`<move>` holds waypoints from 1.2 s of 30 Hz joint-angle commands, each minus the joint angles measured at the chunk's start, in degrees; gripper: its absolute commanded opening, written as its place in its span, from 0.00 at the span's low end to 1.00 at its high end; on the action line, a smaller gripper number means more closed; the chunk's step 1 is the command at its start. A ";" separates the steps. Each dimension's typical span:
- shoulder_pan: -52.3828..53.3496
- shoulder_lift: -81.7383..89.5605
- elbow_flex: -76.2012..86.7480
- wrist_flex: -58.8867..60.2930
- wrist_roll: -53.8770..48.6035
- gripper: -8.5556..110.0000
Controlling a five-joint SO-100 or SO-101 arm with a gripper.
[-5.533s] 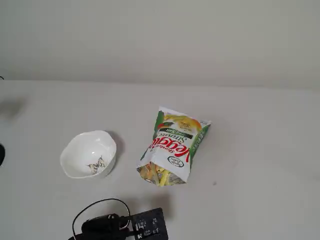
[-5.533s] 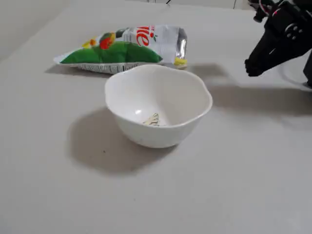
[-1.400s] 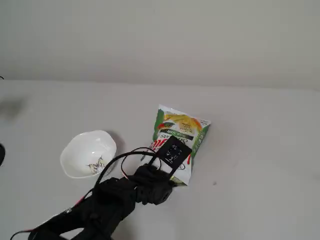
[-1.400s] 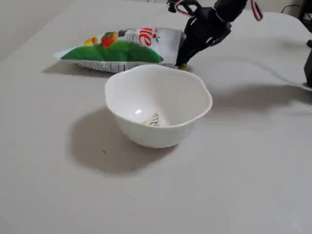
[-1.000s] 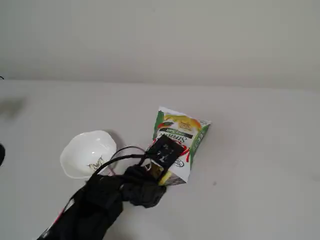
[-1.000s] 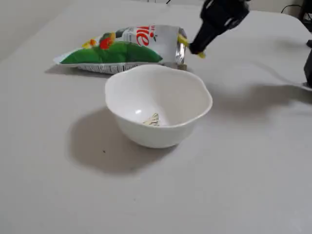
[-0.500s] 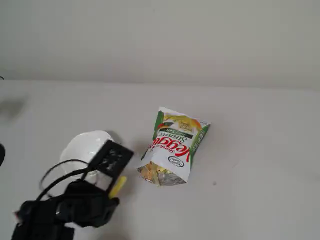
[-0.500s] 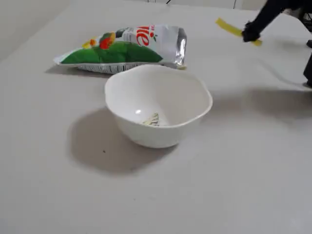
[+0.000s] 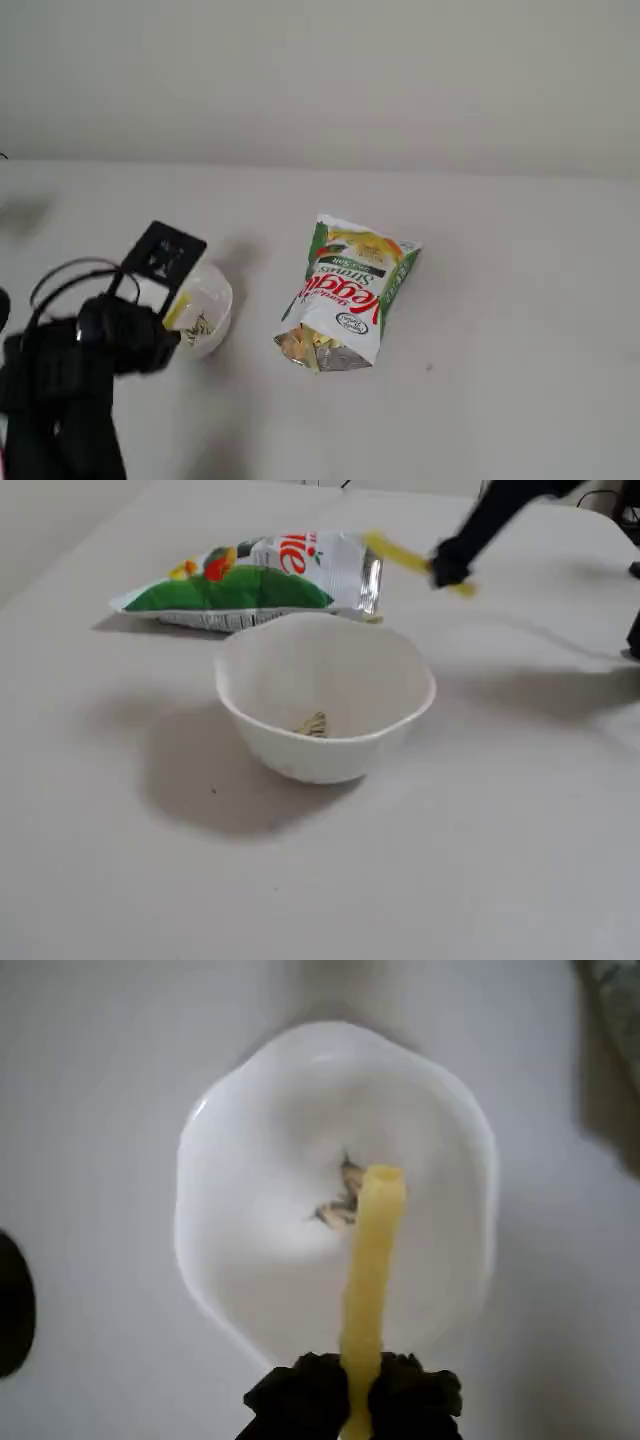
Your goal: Pick up veggie straw from inside of open veggie straw packet and place it inside the bowl on the left side of the veggie straw packet
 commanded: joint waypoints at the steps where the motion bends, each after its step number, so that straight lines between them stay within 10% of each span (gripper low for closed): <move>1: -0.62 -12.04 -10.11 -5.10 0.35 0.08; 8: 0.70 -17.67 -10.20 -7.82 0.26 0.23; 15: 1.41 -8.70 -10.20 0.53 0.44 0.08; 36: 22.76 79.10 29.71 17.67 23.20 0.07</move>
